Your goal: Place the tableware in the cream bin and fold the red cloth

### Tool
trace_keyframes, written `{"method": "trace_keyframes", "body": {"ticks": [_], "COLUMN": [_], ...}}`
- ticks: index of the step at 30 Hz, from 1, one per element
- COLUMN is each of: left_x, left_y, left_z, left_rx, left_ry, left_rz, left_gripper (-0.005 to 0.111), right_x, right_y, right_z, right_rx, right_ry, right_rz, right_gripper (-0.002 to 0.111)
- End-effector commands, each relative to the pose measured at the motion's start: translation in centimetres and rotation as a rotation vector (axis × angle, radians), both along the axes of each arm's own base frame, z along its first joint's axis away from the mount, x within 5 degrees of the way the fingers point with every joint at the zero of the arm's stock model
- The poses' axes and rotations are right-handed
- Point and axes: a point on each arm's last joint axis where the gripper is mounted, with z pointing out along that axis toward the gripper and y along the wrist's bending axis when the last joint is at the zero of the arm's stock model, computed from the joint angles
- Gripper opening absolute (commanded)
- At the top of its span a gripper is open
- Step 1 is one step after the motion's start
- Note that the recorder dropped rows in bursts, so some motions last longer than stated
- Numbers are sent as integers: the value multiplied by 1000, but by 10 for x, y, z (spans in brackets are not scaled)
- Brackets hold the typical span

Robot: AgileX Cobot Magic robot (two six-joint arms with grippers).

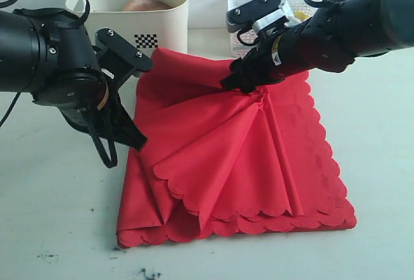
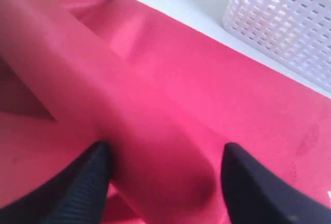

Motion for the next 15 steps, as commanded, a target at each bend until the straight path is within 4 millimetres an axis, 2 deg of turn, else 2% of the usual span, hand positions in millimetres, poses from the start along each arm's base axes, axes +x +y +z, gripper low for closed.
{"method": "trace_keyframes", "body": {"ticks": [1, 3, 4, 8, 14, 15], "left_x": [-1, -1, -1, 0, 0, 1], "left_y": [3, 3, 3, 3, 3, 2], "left_z": [2, 2, 2, 2, 2, 3], "left_rx": [8, 9, 11, 21, 21, 5], "left_ry": [-20, -21, -22, -30, -30, -36], "left_rz": [-9, -10, -11, -20, -20, -30], "left_gripper": [0, 0, 0, 0, 0, 0], "right_x": [2, 2, 2, 0, -7, -5], "right_y": [-2, -6, -9, -24, -35, -43], "right_z": [0, 2, 6, 31, 77, 86], "right_rx": [-73, -131, -164, -284, -243, -221], "right_ry": [-2, 20, 34, 31, -66, -82], "right_rz": [36, 18, -3, -67, -118, -147], "right_gripper": [26, 6, 0, 0, 0, 0]}}
